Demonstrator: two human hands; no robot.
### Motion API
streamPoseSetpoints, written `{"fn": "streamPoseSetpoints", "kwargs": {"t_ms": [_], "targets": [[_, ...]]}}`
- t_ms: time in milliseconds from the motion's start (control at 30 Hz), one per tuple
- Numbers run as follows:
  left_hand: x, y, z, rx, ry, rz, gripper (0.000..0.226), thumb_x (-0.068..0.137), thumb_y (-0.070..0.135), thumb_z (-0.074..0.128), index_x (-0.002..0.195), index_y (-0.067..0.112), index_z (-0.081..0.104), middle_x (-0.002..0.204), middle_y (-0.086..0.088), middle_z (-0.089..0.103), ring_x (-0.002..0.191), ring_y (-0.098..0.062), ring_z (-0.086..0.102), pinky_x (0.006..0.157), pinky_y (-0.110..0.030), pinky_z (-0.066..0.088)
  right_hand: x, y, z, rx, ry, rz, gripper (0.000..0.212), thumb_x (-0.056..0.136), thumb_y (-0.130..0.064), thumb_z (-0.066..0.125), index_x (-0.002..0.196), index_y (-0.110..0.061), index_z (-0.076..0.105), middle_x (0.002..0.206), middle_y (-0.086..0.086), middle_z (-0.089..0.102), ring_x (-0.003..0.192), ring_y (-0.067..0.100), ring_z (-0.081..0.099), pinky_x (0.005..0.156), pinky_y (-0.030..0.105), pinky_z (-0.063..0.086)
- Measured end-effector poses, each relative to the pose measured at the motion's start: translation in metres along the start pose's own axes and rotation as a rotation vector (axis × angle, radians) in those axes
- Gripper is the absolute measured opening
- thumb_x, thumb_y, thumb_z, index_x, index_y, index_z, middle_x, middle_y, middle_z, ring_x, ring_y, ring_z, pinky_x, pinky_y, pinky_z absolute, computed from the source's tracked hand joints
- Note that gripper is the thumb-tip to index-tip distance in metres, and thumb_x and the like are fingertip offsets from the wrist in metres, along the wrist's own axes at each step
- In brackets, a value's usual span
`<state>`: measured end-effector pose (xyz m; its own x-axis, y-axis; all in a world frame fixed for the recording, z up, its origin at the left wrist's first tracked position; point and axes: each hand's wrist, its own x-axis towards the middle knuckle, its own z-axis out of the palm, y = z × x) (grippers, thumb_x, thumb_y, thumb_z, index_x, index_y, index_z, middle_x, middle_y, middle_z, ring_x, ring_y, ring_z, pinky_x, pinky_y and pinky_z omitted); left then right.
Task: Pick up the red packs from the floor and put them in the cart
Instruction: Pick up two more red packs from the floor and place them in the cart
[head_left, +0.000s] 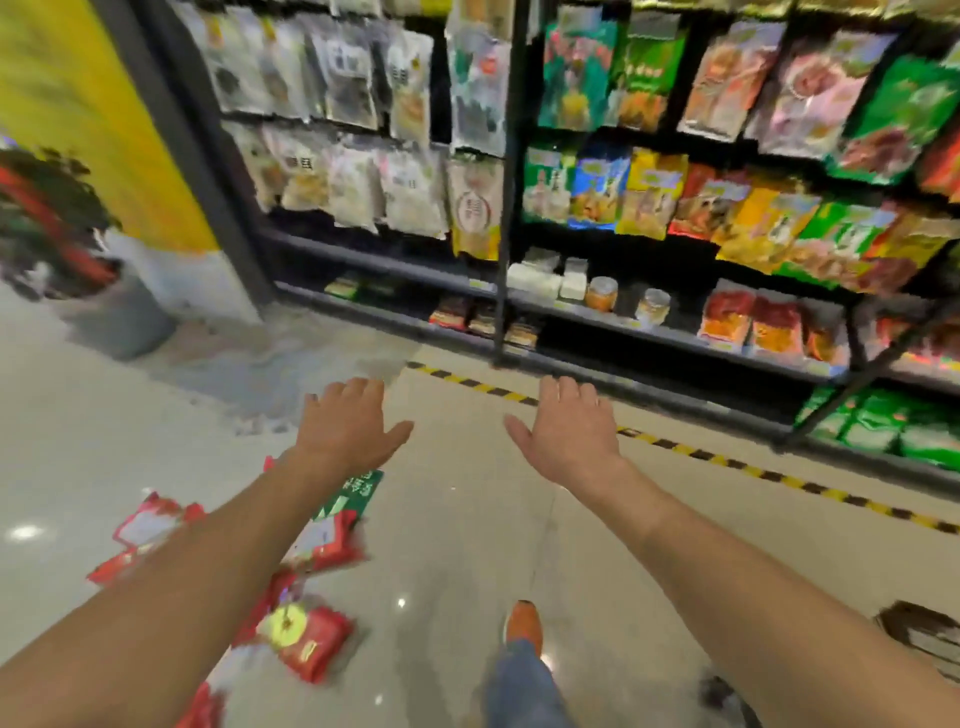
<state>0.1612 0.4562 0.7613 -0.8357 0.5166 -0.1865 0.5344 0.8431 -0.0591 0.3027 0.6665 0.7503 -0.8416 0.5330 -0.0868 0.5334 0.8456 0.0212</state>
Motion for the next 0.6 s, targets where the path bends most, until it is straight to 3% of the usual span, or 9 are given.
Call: {"fn": "streamPoseSetpoints", "kwargs": {"t_ms": [233,400,600], "targets": [[-0.025,-0.121,0.019,-0.118,-0.031,-0.327,0.081,0.102,0.072,0.045,0.164,0.019,0.042,0.170,-0.008,0.045,0.152,-0.036,0.046,0.120,-0.052,0.040,0.053,-0.139,0.004,-0.017,-0.043,-0.314,0.079,0.105,-0.069,0.035,0.158,-0.010,0.038,0.157,0.018,0.049,0.140,0.041,0.046,0.112,0.054,0.038],[-0.038,-0.178,0.038,-0.168,-0.076,-0.520,0.079,0.102,0.068,0.050,0.163,0.017,0.044,0.167,-0.009,0.048,0.151,-0.037,0.045,0.120,-0.051,0.039,0.085,-0.221,0.024,-0.030,-0.082,-0.524,0.080,0.106,-0.067,0.035,0.160,-0.009,0.034,0.157,0.018,0.047,0.139,0.040,0.046,0.111,0.054,0.036],[-0.044,-0.227,0.067,-0.214,-0.138,-0.703,0.081,0.102,0.070,0.050,0.162,0.016,0.044,0.166,-0.012,0.051,0.150,-0.038,0.047,0.118,-0.053,0.040,0.117,-0.299,0.046,-0.045,-0.118,-0.710,0.079,0.104,-0.069,0.037,0.154,-0.008,0.042,0.150,0.018,0.054,0.134,0.039,0.051,0.106,0.054,0.041]]}}
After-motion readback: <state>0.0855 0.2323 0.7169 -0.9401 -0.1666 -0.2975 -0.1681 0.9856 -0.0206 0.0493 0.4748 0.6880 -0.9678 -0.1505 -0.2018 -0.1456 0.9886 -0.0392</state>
